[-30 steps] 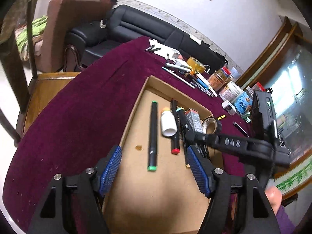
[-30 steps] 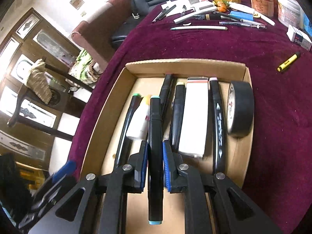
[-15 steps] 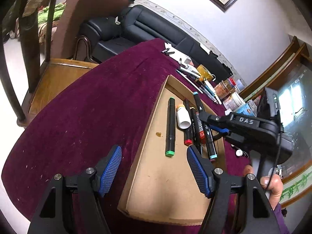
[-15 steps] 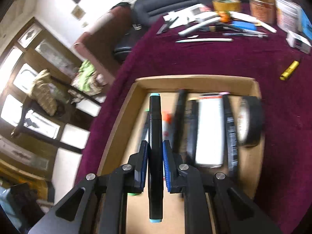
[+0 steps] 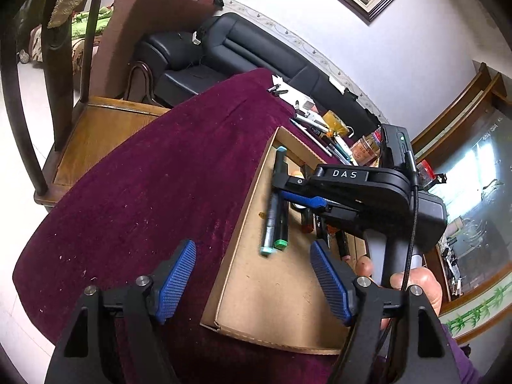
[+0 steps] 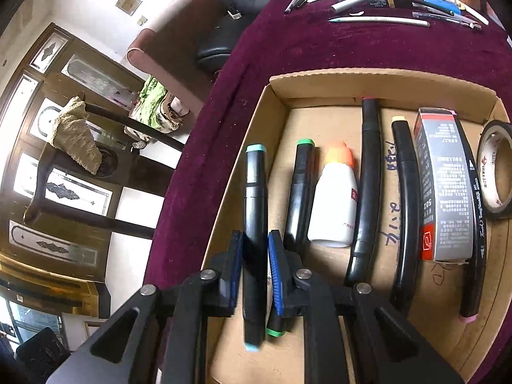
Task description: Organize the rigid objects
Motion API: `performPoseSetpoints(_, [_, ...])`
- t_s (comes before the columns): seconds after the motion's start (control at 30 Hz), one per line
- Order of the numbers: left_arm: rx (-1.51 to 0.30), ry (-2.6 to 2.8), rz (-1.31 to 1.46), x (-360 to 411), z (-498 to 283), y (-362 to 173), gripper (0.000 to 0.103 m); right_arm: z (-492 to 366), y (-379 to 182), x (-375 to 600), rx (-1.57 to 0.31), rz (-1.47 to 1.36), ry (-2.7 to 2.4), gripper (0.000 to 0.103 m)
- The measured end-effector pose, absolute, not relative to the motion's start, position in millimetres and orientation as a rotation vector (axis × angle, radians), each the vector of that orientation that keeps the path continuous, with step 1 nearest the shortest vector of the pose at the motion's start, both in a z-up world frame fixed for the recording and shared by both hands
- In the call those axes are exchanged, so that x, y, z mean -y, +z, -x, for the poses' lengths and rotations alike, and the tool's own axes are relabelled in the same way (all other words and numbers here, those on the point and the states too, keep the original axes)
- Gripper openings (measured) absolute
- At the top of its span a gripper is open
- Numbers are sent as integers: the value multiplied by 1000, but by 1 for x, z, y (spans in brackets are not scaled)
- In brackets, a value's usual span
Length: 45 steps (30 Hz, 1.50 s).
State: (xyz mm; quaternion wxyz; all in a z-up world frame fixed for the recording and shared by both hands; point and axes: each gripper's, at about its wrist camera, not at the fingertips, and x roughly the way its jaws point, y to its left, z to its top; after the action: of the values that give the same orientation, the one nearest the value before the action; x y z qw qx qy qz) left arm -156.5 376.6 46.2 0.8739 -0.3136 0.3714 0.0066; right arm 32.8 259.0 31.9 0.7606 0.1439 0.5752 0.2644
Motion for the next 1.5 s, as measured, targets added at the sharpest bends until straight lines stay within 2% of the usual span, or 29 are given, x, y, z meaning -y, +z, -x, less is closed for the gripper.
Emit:
performPoseSetpoints(0.1, [-778,20,657,-375,157,47,78,-32,37,-256,-1223,-306,572,34])
performPoseSetpoints(0.47, [-801,-1,563,-338,154,60,82,-15,67,-203,-1117,-264,590,43])
performPoseSetpoints(0.7, [-814,-53,428,-287,147,68,83,10,89,-83,-967,-224,442,56])
performPoseSetpoints(0.93, [-880,-177,348,-220,134,65,83,12,82,69,-926,-396,199,56])
performPoseSetpoints(1.13, [-946,-251,273,-170,129,55,83,17,68,147,-913,-494,61,60])
performPoseSetpoints(1.5, [-978,-308,207,-135,138,57,83,-70,35,142,-1040,-479,-29,60])
